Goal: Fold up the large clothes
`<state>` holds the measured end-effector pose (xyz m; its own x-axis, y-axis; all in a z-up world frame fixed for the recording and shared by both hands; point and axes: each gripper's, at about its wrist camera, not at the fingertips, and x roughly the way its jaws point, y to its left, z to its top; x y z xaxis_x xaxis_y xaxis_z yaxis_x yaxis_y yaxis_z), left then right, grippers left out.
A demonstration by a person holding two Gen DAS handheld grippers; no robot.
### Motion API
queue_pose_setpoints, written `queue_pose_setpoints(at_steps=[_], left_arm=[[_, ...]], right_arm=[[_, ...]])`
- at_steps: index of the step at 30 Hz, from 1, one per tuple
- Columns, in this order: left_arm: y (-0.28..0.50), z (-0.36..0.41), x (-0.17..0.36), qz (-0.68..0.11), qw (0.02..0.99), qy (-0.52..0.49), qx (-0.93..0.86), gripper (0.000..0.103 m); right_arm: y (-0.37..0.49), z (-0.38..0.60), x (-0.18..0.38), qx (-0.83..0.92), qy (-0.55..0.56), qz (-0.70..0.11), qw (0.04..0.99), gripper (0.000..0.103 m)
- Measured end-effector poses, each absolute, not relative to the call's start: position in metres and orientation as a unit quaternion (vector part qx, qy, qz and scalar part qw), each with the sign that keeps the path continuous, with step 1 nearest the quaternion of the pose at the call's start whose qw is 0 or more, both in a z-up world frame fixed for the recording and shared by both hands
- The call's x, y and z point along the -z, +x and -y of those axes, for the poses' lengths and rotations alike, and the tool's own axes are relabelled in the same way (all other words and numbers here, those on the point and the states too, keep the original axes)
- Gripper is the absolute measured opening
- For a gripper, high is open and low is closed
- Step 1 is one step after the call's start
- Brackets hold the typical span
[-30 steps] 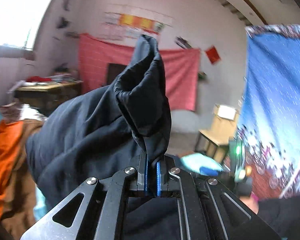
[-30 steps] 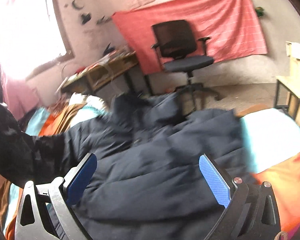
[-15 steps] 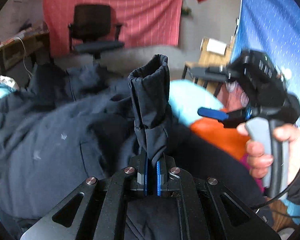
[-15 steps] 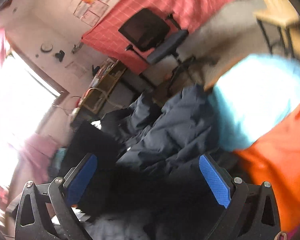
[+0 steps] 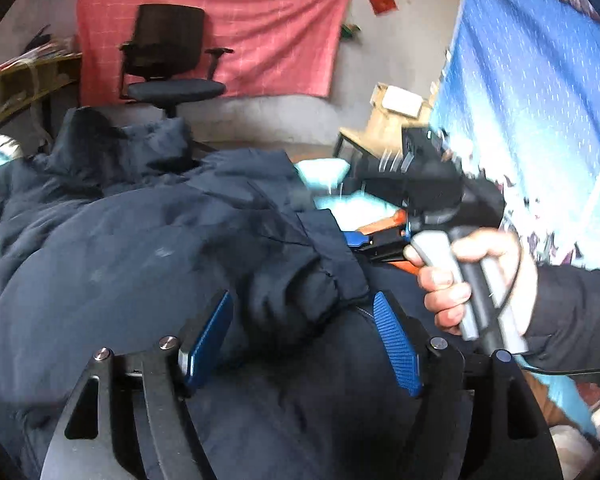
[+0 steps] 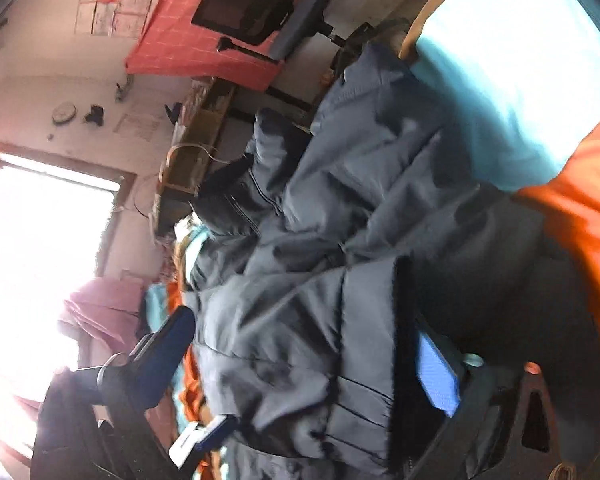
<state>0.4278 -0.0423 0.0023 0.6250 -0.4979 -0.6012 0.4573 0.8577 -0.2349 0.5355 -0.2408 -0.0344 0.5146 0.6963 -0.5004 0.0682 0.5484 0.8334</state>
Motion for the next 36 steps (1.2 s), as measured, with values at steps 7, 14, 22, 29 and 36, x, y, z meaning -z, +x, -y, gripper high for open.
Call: queue_pose_setpoints(at_steps=[7, 14, 22, 29, 36], left_arm=[[0.412, -0.031, -0.023, -0.314, 0.944, -0.032, 0.094, 0.068], [0.452, -0.087, -0.004, -0.335, 0.941, -0.056, 0.002, 0.069], [0.476, -0.108, 0.011, -0.398, 0.916, -0.056, -0.003, 0.073], [0.480, -0.106, 0.032, -0.414, 0.910, -0.017, 0.003, 0.082], [0.483, -0.109, 0.049, -0.411, 0.912, -0.011, -0.008, 0.097]], right_arm=[[0.528, 0.231, 0.010, -0.138, 0.302, -0.465, 0.821, 0.007], [0.537, 0.208, -0.024, -0.086, 0.163, -0.428, 0.885, 0.011], [0.525, 0.179, -0.016, -0.001, 0.035, -0.407, 0.913, 0.082], [0.521, 0.143, -0.014, -0.086, 0.026, -0.404, 0.910, 0.090], [0.542, 0.119, 0.030, -0.099, 0.026, -0.466, 0.879, 0.092]])
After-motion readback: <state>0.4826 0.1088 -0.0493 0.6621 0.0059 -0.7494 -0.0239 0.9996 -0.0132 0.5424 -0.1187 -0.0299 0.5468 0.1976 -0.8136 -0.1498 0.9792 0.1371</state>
